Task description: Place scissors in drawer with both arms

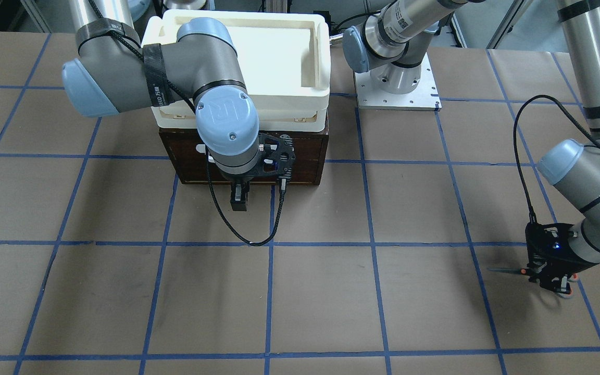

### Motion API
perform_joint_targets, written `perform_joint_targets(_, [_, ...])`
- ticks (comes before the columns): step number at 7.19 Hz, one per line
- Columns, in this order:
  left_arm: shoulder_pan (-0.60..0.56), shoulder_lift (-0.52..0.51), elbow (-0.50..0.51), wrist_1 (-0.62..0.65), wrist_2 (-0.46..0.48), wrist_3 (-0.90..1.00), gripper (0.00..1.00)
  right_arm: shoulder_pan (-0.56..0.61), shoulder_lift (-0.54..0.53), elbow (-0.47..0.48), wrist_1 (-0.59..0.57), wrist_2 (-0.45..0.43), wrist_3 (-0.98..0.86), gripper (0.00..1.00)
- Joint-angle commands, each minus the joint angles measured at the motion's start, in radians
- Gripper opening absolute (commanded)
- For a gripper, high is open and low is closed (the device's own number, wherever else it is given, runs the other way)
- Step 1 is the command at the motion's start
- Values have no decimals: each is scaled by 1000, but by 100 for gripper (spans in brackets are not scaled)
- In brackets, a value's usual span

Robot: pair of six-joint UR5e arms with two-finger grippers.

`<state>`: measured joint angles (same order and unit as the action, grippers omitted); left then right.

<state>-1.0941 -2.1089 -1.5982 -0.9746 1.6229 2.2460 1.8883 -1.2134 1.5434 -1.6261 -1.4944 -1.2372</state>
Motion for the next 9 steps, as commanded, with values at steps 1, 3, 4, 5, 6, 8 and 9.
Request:
perform_joint_targets(1, [-42,88,1,-99,-37,-14,0,0,-5,1,17,11,1,100])
perform_joint_targets(3, [-50,163,20,-249,-38,-26,0,12,-5,3,23,9,-4,100])
perform_joint_targets(4, [-47,191,24,-313,-23,-28,0,12,-2,4,23,9,-5,100])
perform_joint_targets(5, [-50,198,24,-318,-28,-49,0,12,0,4,23,5,-10,100])
perform_joint_targets(6, [-55,198,26,-319,-29,-49,0,12,2,4,23,2,-11,100])
perform_joint_targets(8, [-56,199,24,-319,-23,-49,0,12,5,4,22,-1,-13,100])
perform_joint_targets(9, [-59,198,24,-319,6,-49,0,12,6,4,22,-1,-13,100])
